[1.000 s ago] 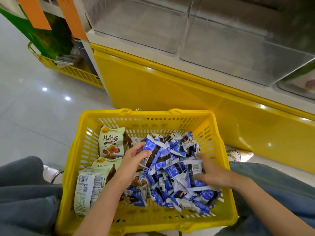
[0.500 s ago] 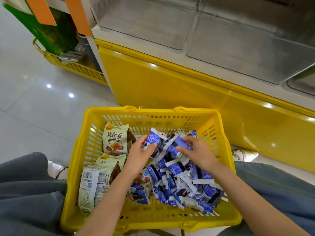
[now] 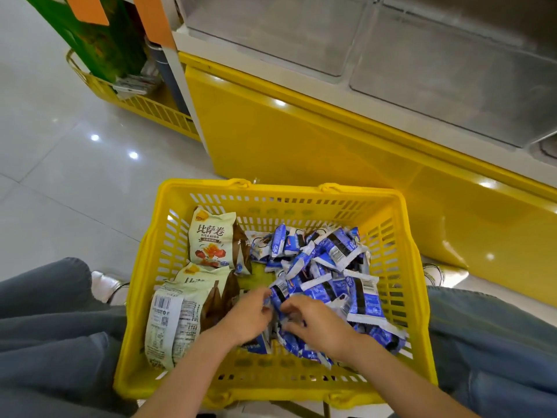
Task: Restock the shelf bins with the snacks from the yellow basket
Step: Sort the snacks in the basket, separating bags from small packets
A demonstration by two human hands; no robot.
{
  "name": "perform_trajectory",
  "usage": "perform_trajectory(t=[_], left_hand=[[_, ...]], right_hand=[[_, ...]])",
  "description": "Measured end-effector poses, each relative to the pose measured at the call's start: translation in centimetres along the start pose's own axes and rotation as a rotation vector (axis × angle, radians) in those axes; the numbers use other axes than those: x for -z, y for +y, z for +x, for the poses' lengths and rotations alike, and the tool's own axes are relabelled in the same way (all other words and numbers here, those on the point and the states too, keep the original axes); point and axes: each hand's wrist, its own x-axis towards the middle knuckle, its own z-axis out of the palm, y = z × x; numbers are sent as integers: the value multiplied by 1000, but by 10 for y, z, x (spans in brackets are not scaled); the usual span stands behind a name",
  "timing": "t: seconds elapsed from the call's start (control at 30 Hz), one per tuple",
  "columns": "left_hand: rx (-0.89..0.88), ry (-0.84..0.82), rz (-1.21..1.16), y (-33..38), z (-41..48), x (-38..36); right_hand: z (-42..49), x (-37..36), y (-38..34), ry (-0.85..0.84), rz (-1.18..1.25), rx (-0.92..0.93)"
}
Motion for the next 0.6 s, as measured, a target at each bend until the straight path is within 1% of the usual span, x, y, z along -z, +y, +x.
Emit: perform_trajectory(t=[0.03,0.1,0.2,0.3,0.43,0.53,0.6], left_hand=[[-4,-73,27,-3,-1,-2],[-18,-188,73,-7,-3,-6],[-23,-196,345,-17,-4,-11],[21,-198,478,-22,-3,-17],[9,-162,565,-26,-3,-20],[-18,-146,604,-28,-5,-19],[-48,-137,580,-26,-5,-18]], right_hand=[[2,-6,2,-63,-56,-28],[7,-13,2,-125,-180,-70],[14,-19,2,-140,-250,-74],[19,-23,2,-114,-295,-85],[13,-15,5,-9,-160,-85],[-2,4,5,127,-1,-57],[-11,22,3,240,118,-47]])
